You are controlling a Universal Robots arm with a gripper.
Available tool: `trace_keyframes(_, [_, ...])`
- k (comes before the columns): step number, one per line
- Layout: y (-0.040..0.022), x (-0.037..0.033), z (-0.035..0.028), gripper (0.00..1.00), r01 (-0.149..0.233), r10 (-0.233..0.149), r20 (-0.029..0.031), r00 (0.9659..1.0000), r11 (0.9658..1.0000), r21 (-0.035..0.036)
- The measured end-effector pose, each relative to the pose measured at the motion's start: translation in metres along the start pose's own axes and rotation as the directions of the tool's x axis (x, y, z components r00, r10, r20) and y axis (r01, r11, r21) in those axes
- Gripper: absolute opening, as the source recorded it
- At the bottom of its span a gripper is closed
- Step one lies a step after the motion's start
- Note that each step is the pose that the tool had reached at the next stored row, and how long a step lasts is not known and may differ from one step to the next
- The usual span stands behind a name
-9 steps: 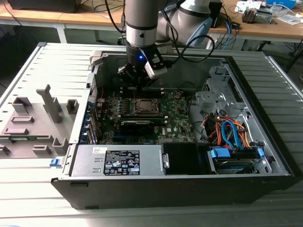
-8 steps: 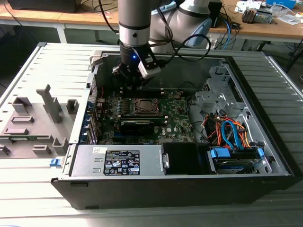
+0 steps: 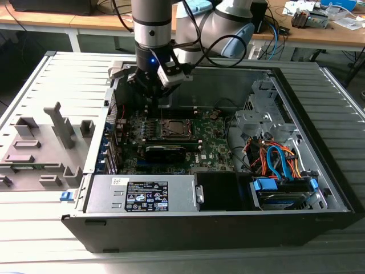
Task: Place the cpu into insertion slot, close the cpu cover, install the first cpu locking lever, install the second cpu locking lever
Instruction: 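Install the first cpu locking lever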
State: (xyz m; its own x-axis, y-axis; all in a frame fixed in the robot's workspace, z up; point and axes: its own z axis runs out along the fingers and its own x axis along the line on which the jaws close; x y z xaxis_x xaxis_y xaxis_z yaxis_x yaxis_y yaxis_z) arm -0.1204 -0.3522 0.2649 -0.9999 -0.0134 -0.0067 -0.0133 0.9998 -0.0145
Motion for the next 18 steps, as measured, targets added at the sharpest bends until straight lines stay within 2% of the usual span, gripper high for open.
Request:
trace_keyframes(1, [0.0019, 0.0001, 0.0001, 0.11, 0.000, 0.000, 0.0003, 1.0000, 1.0000, -0.0062])
trace_keyframes(2, [0.0052, 0.0001, 0.0000, 0.11, 0.000, 0.000, 0.0001, 1.0000, 1.0000, -0.0067])
trace_keyframes(8, [0.0158, -0.0014, 0.0009, 0.11, 0.002, -0.002, 0.0002, 1.0000, 1.0000, -0.0070])
trace_keyframes(12, [0.0158, -0.0050, 0.0017, 0.11, 0.002, -0.002, 0.0002, 1.0000, 1.0000, -0.0070])
trace_keyframes(18, [0.0158, -0.0056, 0.0017, 0.11, 0.002, -0.002, 0.0002, 1.0000, 1.0000, -0.0070])
